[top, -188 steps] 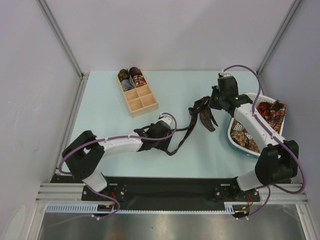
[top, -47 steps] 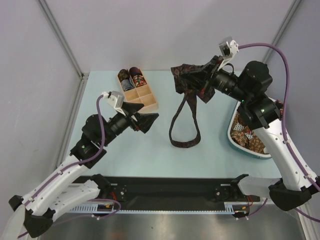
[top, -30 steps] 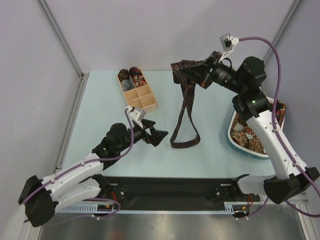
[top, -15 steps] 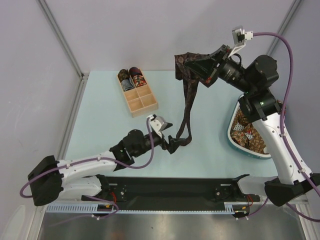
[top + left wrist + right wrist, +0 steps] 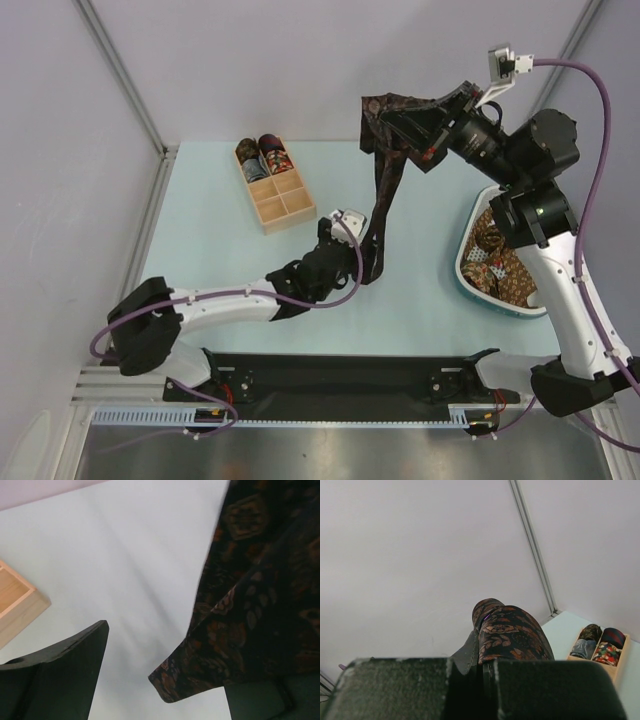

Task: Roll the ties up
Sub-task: Flatten the tie

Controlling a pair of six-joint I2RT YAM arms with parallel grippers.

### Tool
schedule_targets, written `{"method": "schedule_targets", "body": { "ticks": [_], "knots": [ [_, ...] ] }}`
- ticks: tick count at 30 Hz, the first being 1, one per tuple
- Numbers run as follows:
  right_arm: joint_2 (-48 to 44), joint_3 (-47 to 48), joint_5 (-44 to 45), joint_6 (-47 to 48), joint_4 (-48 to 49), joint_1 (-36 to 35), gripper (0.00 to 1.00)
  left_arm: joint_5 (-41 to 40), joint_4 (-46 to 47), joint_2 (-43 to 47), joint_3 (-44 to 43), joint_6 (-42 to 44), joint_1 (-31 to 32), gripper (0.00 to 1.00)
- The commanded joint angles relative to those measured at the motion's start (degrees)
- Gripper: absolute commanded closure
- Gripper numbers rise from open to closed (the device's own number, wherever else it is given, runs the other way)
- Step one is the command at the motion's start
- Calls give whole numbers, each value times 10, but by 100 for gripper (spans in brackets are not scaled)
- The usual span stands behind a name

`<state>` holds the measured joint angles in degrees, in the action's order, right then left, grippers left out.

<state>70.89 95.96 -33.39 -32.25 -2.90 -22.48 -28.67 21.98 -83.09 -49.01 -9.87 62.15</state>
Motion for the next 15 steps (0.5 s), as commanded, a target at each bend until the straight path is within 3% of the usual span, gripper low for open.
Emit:
{"method": "schedule_targets", "body": {
  "ticks": [1,11,13,15],
  "knots": [
    [-21,30,10,-17,9,2,100,-61,-36,-26,-43,-33,2,12],
    [-26,77,40,-18,-15,30,100,-83,-38,-68,-31,-101,1,16],
    [-20,92,40,-25,-25,40,100,-84,-34,-74,-34,-103,2,19],
    [-18,106,39,-33,-26,59,100,-97,-43,-77,-36,-116,2,29]
  ]
}}
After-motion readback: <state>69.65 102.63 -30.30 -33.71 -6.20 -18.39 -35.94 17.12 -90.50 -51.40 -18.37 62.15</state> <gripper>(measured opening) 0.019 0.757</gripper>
